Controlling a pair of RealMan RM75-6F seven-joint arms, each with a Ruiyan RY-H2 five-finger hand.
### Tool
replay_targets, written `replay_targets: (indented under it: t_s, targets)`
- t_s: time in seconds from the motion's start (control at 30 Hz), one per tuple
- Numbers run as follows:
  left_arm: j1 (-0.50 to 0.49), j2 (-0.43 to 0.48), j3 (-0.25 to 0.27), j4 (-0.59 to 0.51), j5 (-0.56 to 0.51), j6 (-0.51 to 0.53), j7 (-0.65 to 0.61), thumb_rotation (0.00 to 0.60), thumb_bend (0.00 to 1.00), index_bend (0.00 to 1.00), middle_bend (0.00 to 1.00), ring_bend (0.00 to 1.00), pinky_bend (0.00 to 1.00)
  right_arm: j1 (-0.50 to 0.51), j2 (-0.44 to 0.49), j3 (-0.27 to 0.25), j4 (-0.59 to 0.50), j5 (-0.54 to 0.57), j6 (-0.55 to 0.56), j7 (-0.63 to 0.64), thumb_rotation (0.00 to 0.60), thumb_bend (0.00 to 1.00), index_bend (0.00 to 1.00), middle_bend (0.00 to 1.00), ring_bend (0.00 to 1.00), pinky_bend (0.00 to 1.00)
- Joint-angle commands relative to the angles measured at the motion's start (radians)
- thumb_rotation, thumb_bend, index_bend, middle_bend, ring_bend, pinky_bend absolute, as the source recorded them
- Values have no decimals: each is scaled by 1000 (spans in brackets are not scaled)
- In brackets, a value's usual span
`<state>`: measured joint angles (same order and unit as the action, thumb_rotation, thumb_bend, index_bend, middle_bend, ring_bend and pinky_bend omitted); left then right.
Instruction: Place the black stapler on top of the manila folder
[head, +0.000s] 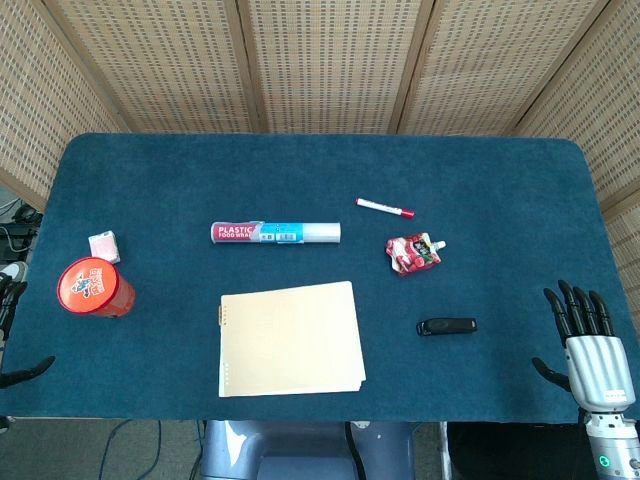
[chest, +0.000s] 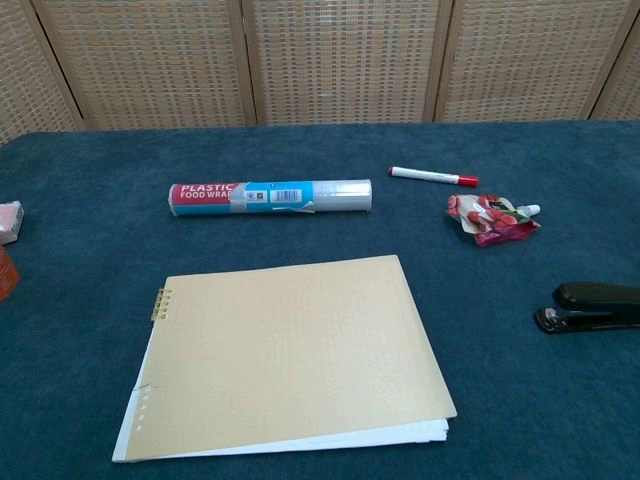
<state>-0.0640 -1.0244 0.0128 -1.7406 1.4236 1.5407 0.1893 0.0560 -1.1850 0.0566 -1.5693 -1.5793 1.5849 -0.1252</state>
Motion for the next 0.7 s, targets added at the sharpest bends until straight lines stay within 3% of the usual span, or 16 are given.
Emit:
replay_targets:
  t_s: [0.03, 0.23, 0.4, 0.57, 0.7]
  targets:
    - [2, -1, -1, 1, 3, 0, -2, 600, 0, 0, 0, 0, 0, 2, 0, -4, 0, 3, -13, 4, 600, 0, 0, 0, 0, 0]
    - [3, -6, -8, 1, 2, -7, 1, 600, 0, 0, 0, 0, 0, 57, -3, -16, -1, 41, -158, 57, 600, 0, 0, 0, 0, 0]
    - [-3, -16, -16, -3, -8, -24, 26, 600, 0, 0, 0, 0, 0, 164, -17, 13, 32, 73, -329, 142, 600, 0, 0, 9, 0, 0]
    - [-10, -27, -23, -2, -19, -41, 51, 600, 0, 0, 0, 0, 0, 237, -42, 21, 77, 105, -455, 149, 600, 0, 70, 123, 41, 31]
    - [-15, -37, -29, 2, -36, -56, 69, 600, 0, 0, 0, 0, 0, 280, -107, 23, 141, 122, -519, 147, 600, 56, 184, 246, 166, 182]
